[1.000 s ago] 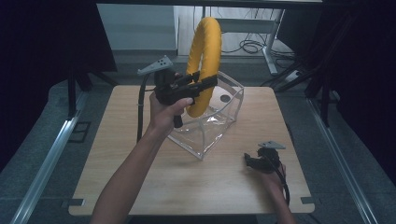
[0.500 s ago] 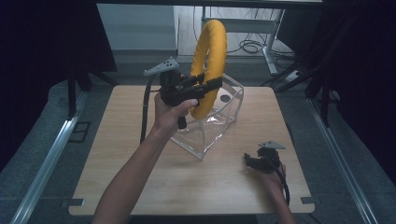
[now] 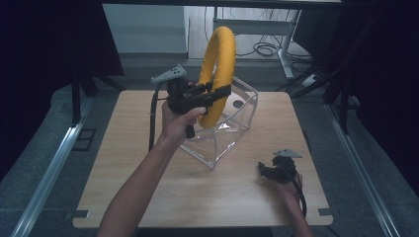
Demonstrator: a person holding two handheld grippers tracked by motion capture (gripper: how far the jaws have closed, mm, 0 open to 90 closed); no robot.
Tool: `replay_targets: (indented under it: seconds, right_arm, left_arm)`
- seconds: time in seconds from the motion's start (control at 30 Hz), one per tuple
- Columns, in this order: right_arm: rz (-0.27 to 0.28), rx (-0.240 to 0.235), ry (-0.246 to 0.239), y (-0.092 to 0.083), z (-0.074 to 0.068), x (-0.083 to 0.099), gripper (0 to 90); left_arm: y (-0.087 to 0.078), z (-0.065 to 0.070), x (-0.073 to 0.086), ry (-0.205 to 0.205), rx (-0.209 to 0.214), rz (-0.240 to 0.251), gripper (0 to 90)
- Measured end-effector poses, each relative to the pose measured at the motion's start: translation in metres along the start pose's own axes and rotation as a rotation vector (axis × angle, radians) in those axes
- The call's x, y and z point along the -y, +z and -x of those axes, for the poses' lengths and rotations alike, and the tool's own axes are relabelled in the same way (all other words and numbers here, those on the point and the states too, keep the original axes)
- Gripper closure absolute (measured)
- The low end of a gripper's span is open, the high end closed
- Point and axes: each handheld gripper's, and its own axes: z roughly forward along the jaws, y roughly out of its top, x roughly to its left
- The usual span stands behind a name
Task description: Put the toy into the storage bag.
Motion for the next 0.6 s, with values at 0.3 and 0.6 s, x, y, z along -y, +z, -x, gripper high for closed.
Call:
replay_targets:
  seconds: [0.3, 0.6]
  right_arm:
    - [-0.001, 0.000, 0.001, 0.000, 0.000, 0.000, 21.3]
    - [-0.003, -0.001, 0.001, 0.000, 0.000, 0.000, 21.3]
  left_arm:
    - [-0.003, -0.011, 0.007, -0.045, 0.008, -0.009, 51.2]
    - [-0.004, -0.020, 0.014, -0.085, 0.003, -0.002, 51.2]
